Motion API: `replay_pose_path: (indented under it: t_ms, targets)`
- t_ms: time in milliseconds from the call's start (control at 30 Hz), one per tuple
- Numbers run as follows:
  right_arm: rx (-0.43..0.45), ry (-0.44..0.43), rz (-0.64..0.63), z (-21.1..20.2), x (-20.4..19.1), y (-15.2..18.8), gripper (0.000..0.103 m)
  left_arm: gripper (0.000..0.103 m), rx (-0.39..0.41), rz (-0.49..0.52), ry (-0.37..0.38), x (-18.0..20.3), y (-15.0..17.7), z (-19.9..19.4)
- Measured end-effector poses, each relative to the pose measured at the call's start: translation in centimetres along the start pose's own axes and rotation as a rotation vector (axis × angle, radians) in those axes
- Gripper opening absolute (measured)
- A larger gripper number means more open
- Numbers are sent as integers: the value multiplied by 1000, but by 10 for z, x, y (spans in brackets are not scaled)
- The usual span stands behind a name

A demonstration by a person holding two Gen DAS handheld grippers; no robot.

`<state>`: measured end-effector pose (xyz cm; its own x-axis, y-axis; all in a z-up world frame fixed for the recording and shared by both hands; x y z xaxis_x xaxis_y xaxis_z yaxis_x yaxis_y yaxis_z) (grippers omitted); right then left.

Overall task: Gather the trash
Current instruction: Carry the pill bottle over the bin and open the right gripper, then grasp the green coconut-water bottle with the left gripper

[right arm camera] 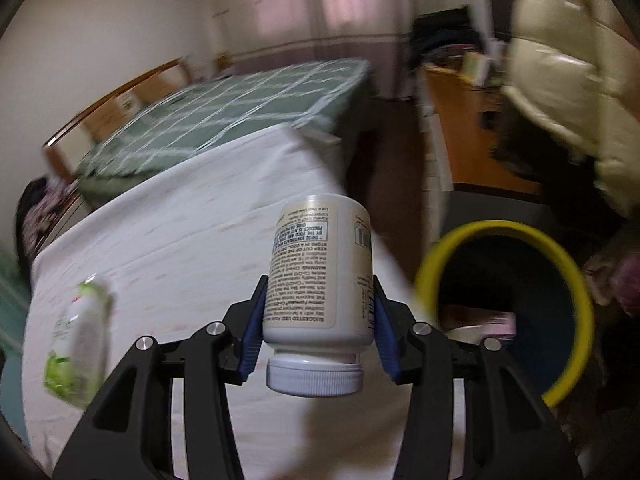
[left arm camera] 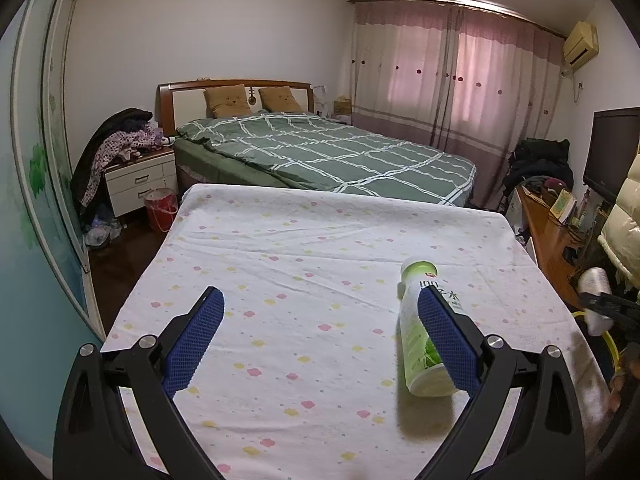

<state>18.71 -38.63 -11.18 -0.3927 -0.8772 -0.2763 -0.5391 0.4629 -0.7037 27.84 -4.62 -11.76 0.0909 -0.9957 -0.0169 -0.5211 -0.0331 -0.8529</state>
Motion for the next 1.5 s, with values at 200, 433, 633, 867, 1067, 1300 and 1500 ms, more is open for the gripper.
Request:
replay_pose_path:
  t_ms: [200, 433, 633, 867, 1067, 1300, 1500]
  targets:
    - [17, 134, 110, -6, 74, -1, 45, 96, -3, 5, 2, 2, 1, 1]
    - [-15, 207, 165, 4, 110, 8, 46, 96, -7, 26, 1, 7, 4, 1]
    - [3, 222, 176, 3, 118, 11, 55, 96, -8, 35, -4, 9, 5, 2]
    - [12, 206, 197, 2, 120, 11, 55, 96, -37, 63, -7, 17, 7, 6]
    - [1, 172, 201, 7, 119, 10, 56, 96, -73, 128, 50, 44, 7, -1]
    - [9, 150, 193, 6, 115, 10, 57, 96, -170, 192, 104, 89, 10, 12]
    - [4, 130, 196, 8, 115, 11, 58, 95, -295, 252, 85, 113, 16, 46]
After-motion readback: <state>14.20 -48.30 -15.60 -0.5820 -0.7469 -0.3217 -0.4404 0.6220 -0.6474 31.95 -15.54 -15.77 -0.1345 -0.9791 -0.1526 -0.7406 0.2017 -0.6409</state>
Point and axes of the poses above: each gripper's, at about its wrist camera, not at the fingertips, and z roughly the way its jaws point, x to its right, y to its underside, the point moved 5 cm from there along z, roughly the way its jaws point, and after that the axes turned 12 degrees about -y, right-handed, at the moved point
